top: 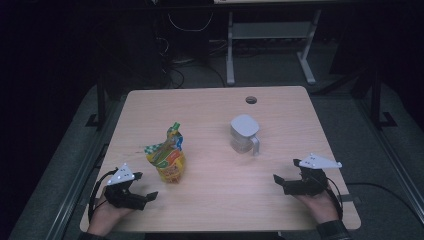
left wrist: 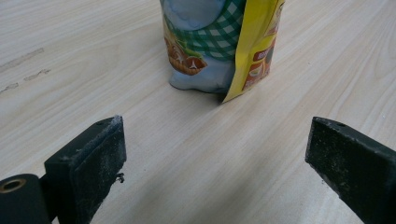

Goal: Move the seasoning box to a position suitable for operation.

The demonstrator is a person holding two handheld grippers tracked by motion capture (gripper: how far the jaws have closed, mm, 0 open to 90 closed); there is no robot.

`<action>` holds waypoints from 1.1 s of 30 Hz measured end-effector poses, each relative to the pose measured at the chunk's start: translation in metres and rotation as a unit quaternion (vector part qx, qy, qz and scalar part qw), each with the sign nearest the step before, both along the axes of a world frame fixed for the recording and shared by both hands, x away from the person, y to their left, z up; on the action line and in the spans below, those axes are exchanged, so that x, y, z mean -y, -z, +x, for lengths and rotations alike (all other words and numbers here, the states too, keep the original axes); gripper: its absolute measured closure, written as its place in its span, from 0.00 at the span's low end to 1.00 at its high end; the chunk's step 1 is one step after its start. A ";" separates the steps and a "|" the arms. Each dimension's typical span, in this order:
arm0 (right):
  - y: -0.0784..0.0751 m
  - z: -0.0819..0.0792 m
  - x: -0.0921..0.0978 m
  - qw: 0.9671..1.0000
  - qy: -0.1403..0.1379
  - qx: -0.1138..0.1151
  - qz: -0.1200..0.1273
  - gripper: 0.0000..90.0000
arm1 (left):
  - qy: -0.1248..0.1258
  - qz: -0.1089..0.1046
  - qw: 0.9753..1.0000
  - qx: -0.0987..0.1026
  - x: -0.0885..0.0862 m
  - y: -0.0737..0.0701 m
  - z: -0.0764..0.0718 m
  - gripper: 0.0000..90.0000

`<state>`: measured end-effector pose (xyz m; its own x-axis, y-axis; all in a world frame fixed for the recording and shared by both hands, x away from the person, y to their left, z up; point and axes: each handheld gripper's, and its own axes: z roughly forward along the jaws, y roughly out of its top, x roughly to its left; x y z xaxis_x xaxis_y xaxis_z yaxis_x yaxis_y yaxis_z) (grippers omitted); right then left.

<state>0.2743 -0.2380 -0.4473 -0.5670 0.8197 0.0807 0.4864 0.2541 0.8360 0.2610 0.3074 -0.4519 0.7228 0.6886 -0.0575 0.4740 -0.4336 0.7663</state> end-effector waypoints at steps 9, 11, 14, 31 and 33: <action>-0.005 0.012 -0.010 1.000 0.000 -0.001 0.006 0.07 | -0.001 -0.006 1.000 0.000 0.000 -0.001 -0.001 0.05; -0.006 0.016 -0.011 1.000 -0.002 -0.001 0.005 0.07 | -0.003 -0.008 1.000 0.000 0.000 -0.002 -0.001 0.05; -0.006 0.019 -0.013 1.000 -0.001 -0.003 0.006 0.07 | -0.003 -0.008 1.000 0.000 0.000 -0.002 -0.001 0.05; -0.028 0.051 -0.036 1.000 -0.021 -0.022 -0.008 0.08 | 0.002 -0.012 1.000 -0.001 0.000 -0.002 -0.001 0.05; -0.030 0.055 -0.040 0.999 -0.024 -0.026 -0.009 0.08 | 0.005 -0.008 1.000 -0.002 0.000 -0.003 -0.001 0.05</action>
